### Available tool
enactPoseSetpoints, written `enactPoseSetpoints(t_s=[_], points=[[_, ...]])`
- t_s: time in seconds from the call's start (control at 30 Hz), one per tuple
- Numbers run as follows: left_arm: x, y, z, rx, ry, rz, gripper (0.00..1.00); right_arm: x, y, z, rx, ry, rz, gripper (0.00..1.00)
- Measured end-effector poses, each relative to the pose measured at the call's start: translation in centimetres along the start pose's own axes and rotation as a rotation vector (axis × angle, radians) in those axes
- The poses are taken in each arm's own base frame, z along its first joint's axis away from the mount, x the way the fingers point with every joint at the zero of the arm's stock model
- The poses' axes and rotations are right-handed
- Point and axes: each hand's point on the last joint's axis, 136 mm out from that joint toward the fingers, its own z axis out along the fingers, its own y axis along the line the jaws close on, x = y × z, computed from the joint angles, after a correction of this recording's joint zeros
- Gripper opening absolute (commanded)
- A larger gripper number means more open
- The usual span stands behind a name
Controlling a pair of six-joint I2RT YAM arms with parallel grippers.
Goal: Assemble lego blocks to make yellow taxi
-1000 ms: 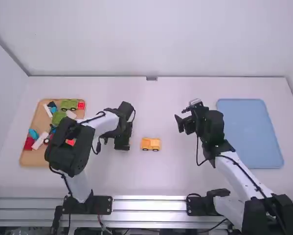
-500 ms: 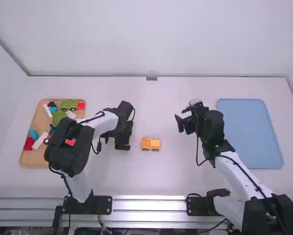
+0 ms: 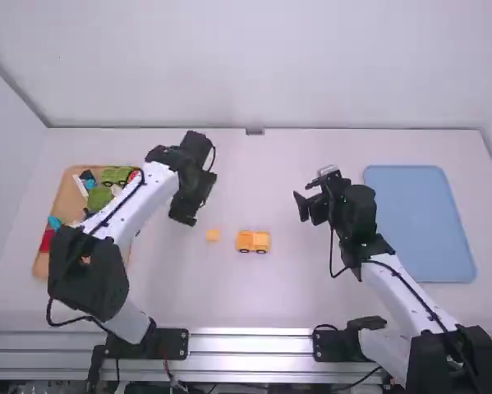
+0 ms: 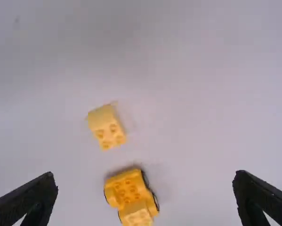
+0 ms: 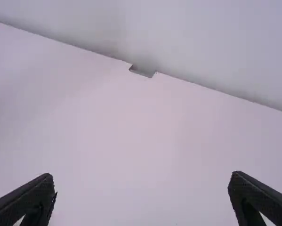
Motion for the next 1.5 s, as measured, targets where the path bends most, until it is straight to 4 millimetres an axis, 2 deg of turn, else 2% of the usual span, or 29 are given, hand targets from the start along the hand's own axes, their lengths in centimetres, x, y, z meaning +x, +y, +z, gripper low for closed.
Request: enactPoseSetpoints(t_s=[0.1, 0.2, 0.23, 0.33, 0.47, 0.5, 0.67, 0.7, 0.77, 0.8, 0.83, 0.9, 0.97, 1.13, 1.17, 1.2, 1.3, 1.33, 1.4, 1.47, 1.5], points=[[-1.0, -2.3, -2.7, 0.075, -0.055, 0.152, 0.99, -0.2, 0.0, 0.0, 0.001, -0.007, 0.0, 0.98], [-1.3, -3.9, -3.9, 0.136, -0.072, 0.246, 0.99, -0.2, 0.0, 0.0, 0.001, -0.007, -0.003, 0.98], [-1.0, -4.7, -4.3, 0.175, -0.061, 0.285, 0.99, -0.2, 0.0, 0.0, 0.001, -0.007, -0.001, 0.98], [0.4, -5.5, -4.5, 0.223, 0.014, 0.304, 0.99, -0.2, 0.0, 0.0, 0.001, -0.008, -0.001, 0.98], [3.5, -5.9, -5.0, 0.26, 0.207, 0.184, 0.99, -0.3, -0.1, 0.0, 0.002, -0.014, -0.006, 0.98], [3.8, -5.9, -5.1, 0.261, 0.225, 0.168, 0.99, -0.3, -0.1, 0.0, 0.002, -0.014, -0.003, 0.98], [8.3, -6.0, -7.0, 0.205, 0.558, -0.188, 0.99, -1.1, -0.2, 0.0, 0.008, -0.046, -0.009, 0.98], [9.4, -6.0, -7.8, 0.17, 0.647, -0.283, 0.61, -1.5, -0.2, 0.0, 0.01, -0.059, -0.009, 0.98], [10.3, -6.7, -8.6, 0.171, 0.729, -0.329, 0.68, -1.8, -0.3, -0.1, 0.012, -0.073, -0.013, 0.98], [11.1, -8.0, -9.9, 0.216, 0.813, -0.332, 0.79, -2.0, -0.3, -0.1, 0.013, -0.081, -0.016, 0.98], [11.7, -9.4, -11.2, 0.279, 0.886, -0.305, 0.67, -2.1, -0.3, -0.1, 0.013, -0.083, -0.015, 0.98], [12.1, -10.3, -12.4, 0.337, 0.934, -0.254, 0.66, -2.0, -0.3, -0.1, 0.013, -0.082, -0.014, 0.98], [12.4, -10.4, -13.1, 0.401, 0.951, -0.129, 0.99, -1.7, -0.1, -0.1, 0.0, -0.069, -0.011, 0.98], [11.9, -10.4, -12.3, 0.519, 0.84, 0.12, 0.99, -0.5, 0.5, 0.0, -0.032, -0.021, 0.0, 0.98], [11.5, -10.1, -11.6, 0.538, 0.78, 0.2, 0.97, -0.3, 0.6, 0.0, -0.038, -0.013, 0.004, 0.98], [11.2, -9.7, -10.9, 0.541, 0.73, 0.263, 1.0, -0.1, 0.7, 0.0, -0.041, -0.007, 0.006, 0.98], [10.0, -8.3, -8.6, 0.51, 0.593, 0.415, 0.99, -0.1, 0.8, 0.0, -0.044, -0.008, 0.006, 0.98], [9.1, -7.2, -7.2, 0.469, 0.517, 0.493, 0.99, -0.3, 0.7, 0.0, -0.044, -0.013, 0.002, 0.98], [8.1, -6.2, -5.8, 0.423, 0.438, 0.574, 0.99, -0.4, 0.7, 0.0, -0.043, -0.016, 0.001, 0.98], [6.1, -4.7, -3.4, 0.342, 0.297, 0.715, 0.99, -0.4, 0.7, 0.0, -0.042, -0.019, -0.002, 0.98], [5.8, -4.5, -3.1, 0.33, 0.278, 0.735, 0.99, -0.4, 0.7, 0.0, -0.042, -0.019, 0.0, 0.98]])
